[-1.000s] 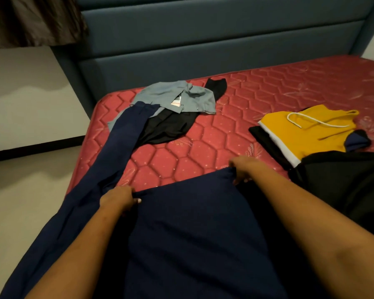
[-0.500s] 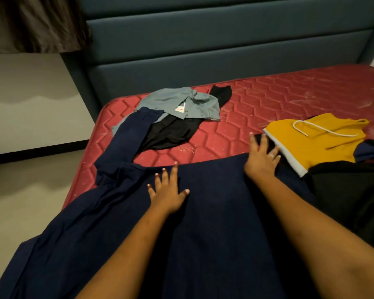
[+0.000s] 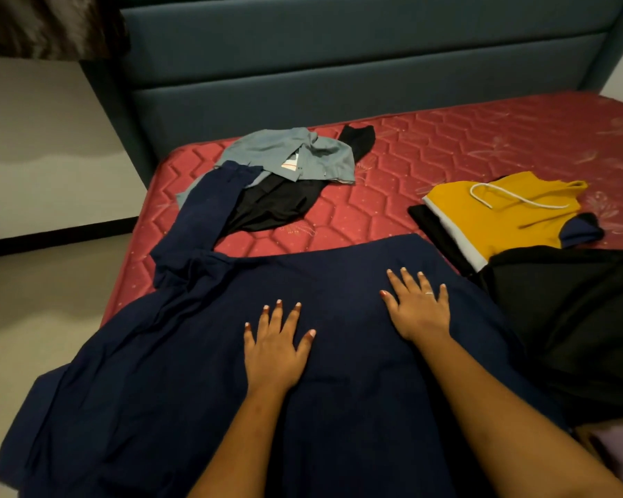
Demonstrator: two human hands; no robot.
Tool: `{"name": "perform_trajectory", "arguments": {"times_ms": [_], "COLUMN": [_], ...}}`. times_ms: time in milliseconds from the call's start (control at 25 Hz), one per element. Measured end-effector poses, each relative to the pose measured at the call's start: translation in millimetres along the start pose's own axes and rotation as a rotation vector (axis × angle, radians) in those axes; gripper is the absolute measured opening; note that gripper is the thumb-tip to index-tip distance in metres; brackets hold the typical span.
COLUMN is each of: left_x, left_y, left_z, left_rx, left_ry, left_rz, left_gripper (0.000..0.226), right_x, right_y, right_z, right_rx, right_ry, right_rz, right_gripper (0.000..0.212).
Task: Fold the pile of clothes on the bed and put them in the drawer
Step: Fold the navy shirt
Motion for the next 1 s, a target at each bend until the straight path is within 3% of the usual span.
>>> {"name": "perform_trajectory", "arguments": {"times_ms": [160,320,400,560,640,720,880,1000], "left_x": [-5,26,39,71,74,74,70,61], "left_y": [74,163,197,245,250,250,249,252], "left_z": [-14,-18,-21,-32,-33,-39,-48,-56], "left_rx": [-0.054,-0.152,-0.176,-0.237,-0.254,-0.224,-0.189,-0.154], "left_ry": [0.011,0.040,0.035,-0.031,-0.035,-0.056,-0.109,-0.138], "left_rz": [-0.062,-0.017,0.026,0.208,0.192,0.176,0.193,0.210], "left_gripper": [0.092,0.083,0.078,0.098,0.077,0.062,0.070,0.077], "right_x": [70,96,101,96,99,95,101,106], "right_y": [82,169,199,254,269,277,266,255], "right_z": [-24,-40,-44,-44,-38,-47,-74,-98], "right_rx": [0.063,0.002,-0.041,-0.134,-0.260,-0.321,-0.228,0.058], "right_ry": [0.051,0.020,0.081,0.140,0.184,0.210,0.348,0.519], "right_rz": [0.083,0.124,0.055,-0.205,-0.261,-0.309,-0.414,-0.503], "right_gripper": [0.067,0.077,0.074,0.075,0.085,0.080,0.058,0.043]}}
Point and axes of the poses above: each hand's wrist, its own y-axis away from the middle knuckle, its own z-axis out of the palm, x = y × z, the point moved 10 cm from there along -y, towards the middle knuckle, and after that the axes turned 14 degrees about x, right-handed, at the moved point
